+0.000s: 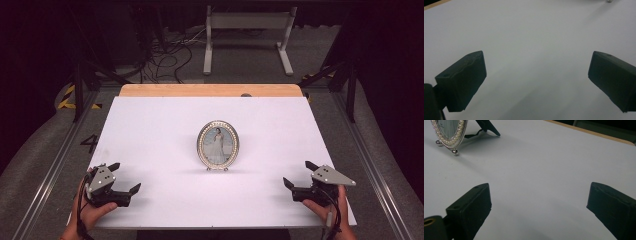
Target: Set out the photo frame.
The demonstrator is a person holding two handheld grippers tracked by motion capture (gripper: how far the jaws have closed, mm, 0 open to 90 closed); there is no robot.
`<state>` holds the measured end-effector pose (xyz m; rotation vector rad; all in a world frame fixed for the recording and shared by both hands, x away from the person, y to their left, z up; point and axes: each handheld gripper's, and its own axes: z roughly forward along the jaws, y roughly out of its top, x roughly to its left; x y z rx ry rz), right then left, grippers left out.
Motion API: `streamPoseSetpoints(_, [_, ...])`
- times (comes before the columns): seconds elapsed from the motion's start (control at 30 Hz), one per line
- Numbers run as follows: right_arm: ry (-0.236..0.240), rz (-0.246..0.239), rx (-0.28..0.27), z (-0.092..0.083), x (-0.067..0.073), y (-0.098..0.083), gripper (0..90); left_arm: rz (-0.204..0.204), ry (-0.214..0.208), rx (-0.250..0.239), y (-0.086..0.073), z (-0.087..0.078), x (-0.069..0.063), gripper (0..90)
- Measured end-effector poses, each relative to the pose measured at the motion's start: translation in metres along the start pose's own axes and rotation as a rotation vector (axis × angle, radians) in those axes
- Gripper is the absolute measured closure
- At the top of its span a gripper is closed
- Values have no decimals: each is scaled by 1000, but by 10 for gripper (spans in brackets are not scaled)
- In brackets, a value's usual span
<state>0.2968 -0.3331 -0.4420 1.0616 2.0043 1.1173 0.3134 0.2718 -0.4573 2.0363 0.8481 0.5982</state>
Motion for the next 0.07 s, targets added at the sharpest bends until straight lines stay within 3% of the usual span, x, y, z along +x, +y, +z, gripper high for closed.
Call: streamPoseSetpoints(0.07, [-1, 2, -1, 0, 0, 0, 53, -2, -1, -1, 0, 1, 0, 23])
